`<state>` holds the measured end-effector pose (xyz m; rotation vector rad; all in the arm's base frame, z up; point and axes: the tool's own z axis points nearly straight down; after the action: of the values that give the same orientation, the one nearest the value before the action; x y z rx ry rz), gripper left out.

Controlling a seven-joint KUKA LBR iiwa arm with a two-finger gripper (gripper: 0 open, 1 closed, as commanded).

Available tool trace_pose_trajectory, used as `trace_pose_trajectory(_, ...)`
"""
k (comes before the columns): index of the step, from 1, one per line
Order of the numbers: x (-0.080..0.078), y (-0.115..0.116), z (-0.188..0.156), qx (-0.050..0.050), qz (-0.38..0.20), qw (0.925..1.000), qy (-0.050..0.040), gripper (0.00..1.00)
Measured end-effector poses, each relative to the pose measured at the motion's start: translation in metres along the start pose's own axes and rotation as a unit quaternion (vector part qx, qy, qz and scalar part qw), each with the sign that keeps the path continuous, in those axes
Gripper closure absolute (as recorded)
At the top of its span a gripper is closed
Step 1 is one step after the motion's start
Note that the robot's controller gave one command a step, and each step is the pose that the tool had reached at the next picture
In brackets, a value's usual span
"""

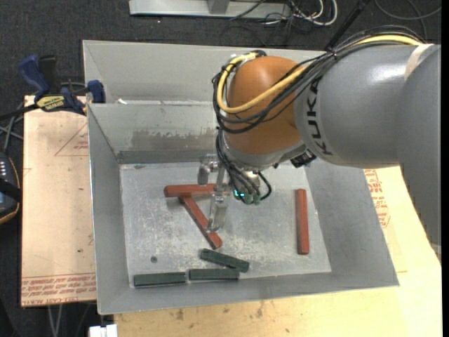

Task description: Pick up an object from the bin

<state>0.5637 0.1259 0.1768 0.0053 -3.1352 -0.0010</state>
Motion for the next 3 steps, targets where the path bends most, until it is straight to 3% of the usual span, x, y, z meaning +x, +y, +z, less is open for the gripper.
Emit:
trace_pose_trajectory(1, -0.002, -0.001, -0.004, 0.0, 0.002, 1.0, -0.0035, 0.0)
trace_pose_trajectory(2, -0.012, -0.009, 0.051, -0.001, 0.062, 0.9981, -0.005, 0.0)
trace_pose_trajectory(3, -0.028, -0.018, 0.103, -0.002, 0.031, 0.9995, -0.0097, 0.0)
